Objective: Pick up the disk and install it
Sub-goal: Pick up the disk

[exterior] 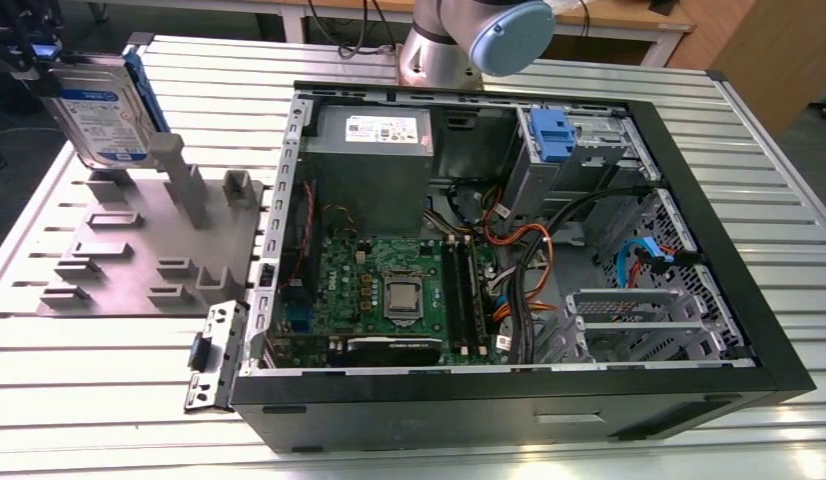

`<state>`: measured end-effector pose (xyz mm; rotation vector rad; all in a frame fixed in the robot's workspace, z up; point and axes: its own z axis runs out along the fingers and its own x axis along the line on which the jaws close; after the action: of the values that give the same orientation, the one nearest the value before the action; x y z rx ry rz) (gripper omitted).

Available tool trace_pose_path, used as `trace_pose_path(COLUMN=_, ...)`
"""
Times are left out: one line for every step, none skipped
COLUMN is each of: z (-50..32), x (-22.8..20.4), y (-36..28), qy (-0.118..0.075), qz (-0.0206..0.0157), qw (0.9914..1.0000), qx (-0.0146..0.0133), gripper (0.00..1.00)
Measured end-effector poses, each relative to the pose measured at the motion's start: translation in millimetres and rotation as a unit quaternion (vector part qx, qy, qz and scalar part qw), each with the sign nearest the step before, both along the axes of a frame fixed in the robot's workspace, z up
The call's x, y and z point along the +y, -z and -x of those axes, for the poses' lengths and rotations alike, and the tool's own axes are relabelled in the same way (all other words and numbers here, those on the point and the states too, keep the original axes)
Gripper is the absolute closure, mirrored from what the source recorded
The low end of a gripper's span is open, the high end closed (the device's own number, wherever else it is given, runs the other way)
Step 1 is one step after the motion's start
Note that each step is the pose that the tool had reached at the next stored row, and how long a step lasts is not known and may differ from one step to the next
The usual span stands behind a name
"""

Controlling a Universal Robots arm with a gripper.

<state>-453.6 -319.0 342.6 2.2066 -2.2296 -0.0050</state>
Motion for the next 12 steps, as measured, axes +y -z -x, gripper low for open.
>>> trace_pose_path(z=0.0, x=0.0, y=-0.1, qy=0.0, qz=0.0, qw=1.0, qx=0.0, gripper=0.64)
trace_pose_path(z=0.0, x=0.0, y=-0.2, qy=0.0, qz=0.0, qw=1.0, qx=0.0001, gripper=0.64)
trace_pose_path(z=0.0, x=0.0, y=-0.4, qy=0.0, qz=0.0, qw=1.0, qx=0.0001, gripper=0.64)
trace_pose_path(z=0.0, x=0.0, y=-0.6, qy=0.0, qz=0.0, qw=1.0, qx=0.0, gripper=0.64)
trace_pose_path(z=0.0, x=0.0, y=-1.0, qy=0.0, qz=0.0, qw=1.0, qx=0.0001, gripper=0.64)
trace_pose_path(z=0.0, x=0.0, y=-1.4, qy=0.0, qz=0.0, qw=1.0, qx=0.0001, gripper=0.64)
trace_pose_path(z=0.0, x=0.0, y=-1.9, qy=0.0, qz=0.0, qw=1.0, qx=0.0, gripper=0.64)
trace_pose_path(z=0.0, x=0.0, y=-2.6, qy=0.0, qz=0.0, qw=1.0, qx=0.0001, gripper=0.64)
trace_pose_path(z=0.0, x=0.0, y=-3.4, qy=0.0, qz=0.0, qw=1.0, qx=0.0001, gripper=0.64)
trace_pose_path(z=0.0, x=0.0, y=-4.3, qy=0.0, qz=0.0, qw=1.0, qx=0.0001, gripper=0.64)
trace_pose_path(z=0.0, x=0.0, y=-5.4, qy=0.0, qz=-0.0001, qw=1.0, qx=0.0001, gripper=0.64)
trace_pose_path(z=0.0, x=0.0, y=-6.6, qy=0.0, qz=-0.0001, qw=1.0, qx=0.0, gripper=0.64)
